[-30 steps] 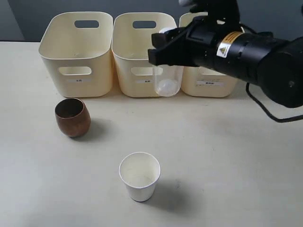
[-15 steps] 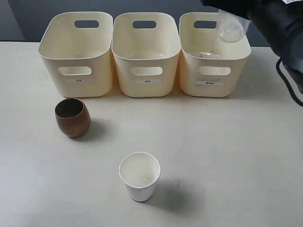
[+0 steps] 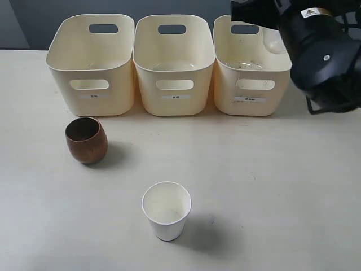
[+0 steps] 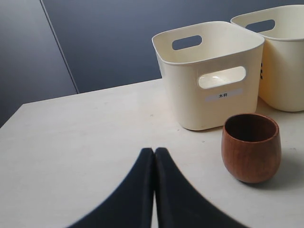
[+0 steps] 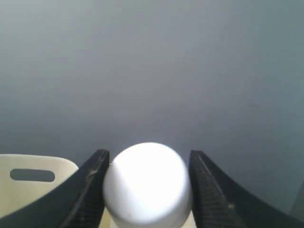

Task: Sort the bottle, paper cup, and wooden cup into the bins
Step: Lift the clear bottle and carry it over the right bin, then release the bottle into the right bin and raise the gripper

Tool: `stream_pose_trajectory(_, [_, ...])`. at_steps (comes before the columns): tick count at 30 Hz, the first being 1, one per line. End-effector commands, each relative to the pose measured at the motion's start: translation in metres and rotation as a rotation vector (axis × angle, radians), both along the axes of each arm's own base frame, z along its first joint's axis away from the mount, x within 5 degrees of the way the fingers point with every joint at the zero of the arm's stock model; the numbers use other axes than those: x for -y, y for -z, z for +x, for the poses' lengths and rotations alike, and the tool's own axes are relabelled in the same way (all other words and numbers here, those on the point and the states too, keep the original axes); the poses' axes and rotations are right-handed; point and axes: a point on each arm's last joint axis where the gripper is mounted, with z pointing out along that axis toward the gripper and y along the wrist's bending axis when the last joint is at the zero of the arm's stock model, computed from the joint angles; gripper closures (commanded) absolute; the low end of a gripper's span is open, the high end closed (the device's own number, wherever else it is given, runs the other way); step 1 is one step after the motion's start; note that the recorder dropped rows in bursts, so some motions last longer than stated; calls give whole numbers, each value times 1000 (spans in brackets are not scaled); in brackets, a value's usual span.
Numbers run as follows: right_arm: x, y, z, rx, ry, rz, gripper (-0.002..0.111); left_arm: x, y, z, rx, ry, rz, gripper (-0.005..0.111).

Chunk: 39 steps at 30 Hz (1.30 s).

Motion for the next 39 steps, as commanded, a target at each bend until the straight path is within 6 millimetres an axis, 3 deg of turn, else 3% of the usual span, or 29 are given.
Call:
stream_pose_trajectory(1, [1,1,26,-58,3,62,109,0,0,0,4,3,-1,107])
stream_pose_trajectory(10, [-8,3,52,-30,8,79,109,0,0,0,4,3,-1,107])
stream_pose_trajectory(15, [-10,28,65,-83,23,72,109,0,0,0,4,3,-1,107])
stream_pose_trajectory(18, [-11,32,67,-93,22,66,108,0,0,0,4,3,-1,107])
stream_pose_trajectory(20, [-13,34,66,-111,7,67,92,0,0,0,4,3,-1,107])
stream_pose_trajectory(22, [-13,35,67,-118,4,71,51,0,0,0,4,3,-1,107])
stream_pose_trajectory(24, [-12,35,67,-118,15,81,33,0,0,0,4,3,-1,107])
stream_pose_trajectory(32, [-10,33,64,-140,42,140,34,0,0,0,4,3,-1,107])
stream_pose_trajectory(39, [-20,-8,39,-231,-186,212,34,0,0,0,4,3,-1,107])
